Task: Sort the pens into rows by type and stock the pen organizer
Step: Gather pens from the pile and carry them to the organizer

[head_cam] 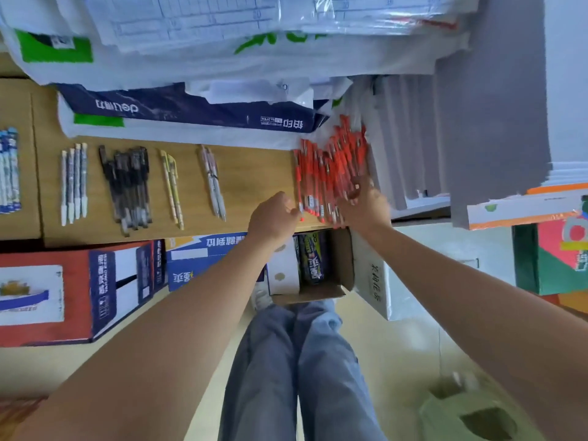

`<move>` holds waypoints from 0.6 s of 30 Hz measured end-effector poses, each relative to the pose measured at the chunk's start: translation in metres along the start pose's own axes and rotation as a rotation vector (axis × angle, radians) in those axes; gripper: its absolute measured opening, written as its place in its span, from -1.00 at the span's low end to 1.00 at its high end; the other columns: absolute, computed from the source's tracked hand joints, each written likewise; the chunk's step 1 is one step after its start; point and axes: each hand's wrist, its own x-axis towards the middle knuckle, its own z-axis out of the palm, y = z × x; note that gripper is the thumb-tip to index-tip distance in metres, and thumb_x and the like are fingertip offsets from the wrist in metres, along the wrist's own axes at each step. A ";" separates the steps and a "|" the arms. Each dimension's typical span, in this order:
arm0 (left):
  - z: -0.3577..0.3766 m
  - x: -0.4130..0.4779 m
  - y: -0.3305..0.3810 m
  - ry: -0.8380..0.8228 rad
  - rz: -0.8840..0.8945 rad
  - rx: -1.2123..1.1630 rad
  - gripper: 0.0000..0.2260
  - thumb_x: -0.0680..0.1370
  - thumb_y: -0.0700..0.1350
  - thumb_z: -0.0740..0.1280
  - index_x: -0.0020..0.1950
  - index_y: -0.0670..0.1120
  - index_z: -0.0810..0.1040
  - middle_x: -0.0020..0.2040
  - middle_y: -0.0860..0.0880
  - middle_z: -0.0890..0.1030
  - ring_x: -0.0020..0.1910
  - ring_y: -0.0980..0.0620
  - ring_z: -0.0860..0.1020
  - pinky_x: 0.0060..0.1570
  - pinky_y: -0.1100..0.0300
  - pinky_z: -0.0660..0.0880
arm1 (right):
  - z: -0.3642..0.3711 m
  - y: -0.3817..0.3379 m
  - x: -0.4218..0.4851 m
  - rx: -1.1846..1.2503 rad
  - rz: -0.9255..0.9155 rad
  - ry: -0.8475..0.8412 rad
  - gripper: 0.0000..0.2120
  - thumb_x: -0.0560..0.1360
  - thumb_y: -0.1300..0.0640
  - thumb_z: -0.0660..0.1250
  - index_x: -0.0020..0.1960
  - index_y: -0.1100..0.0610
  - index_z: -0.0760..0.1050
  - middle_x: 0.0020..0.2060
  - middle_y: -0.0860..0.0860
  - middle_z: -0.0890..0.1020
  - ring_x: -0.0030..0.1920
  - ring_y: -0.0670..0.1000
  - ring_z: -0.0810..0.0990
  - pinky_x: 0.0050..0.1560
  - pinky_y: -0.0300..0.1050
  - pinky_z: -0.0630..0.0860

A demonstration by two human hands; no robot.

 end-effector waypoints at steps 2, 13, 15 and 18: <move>0.008 0.022 0.001 0.030 -0.001 0.041 -0.64 0.62 -0.02 0.21 0.36 -0.17 0.38 0.24 -0.12 0.54 0.18 -0.11 0.52 0.05 0.13 0.42 | 0.012 0.004 0.019 -0.048 0.021 0.043 -0.38 0.49 -0.09 0.33 0.41 0.19 0.23 0.15 0.17 0.54 0.05 0.17 0.60 -0.06 0.00 0.59; 0.042 0.070 0.018 0.337 0.007 0.255 -0.38 0.41 0.22 0.43 0.19 -0.23 0.38 0.06 -0.15 0.50 -0.10 -0.16 0.58 -0.29 0.07 0.44 | 0.029 0.006 0.044 -0.210 -0.066 0.111 -0.55 0.44 -0.16 0.39 0.08 0.19 0.46 -0.17 0.06 0.55 -0.24 0.07 0.52 -0.27 -0.17 0.34; 0.043 0.075 0.016 0.329 -0.016 0.231 -0.37 0.37 0.25 0.44 0.14 -0.24 0.42 0.02 -0.14 0.51 -0.14 -0.13 0.57 -0.28 0.06 0.47 | 0.028 0.008 0.046 -0.196 -0.083 0.096 -0.59 0.44 -0.17 0.38 -0.01 0.18 0.48 -0.22 0.04 0.53 -0.27 0.04 0.47 -0.27 -0.19 0.33; 0.045 0.082 0.010 0.322 -0.033 0.209 -0.46 0.37 0.33 0.32 -0.08 -0.16 0.55 -0.17 -0.06 0.55 -0.23 -0.05 0.56 -0.37 0.17 0.38 | 0.026 0.009 0.048 -0.169 -0.105 0.071 -0.56 0.43 -0.25 0.35 -0.13 0.15 0.44 -0.27 0.03 0.51 -0.29 0.05 0.47 -0.28 -0.18 0.33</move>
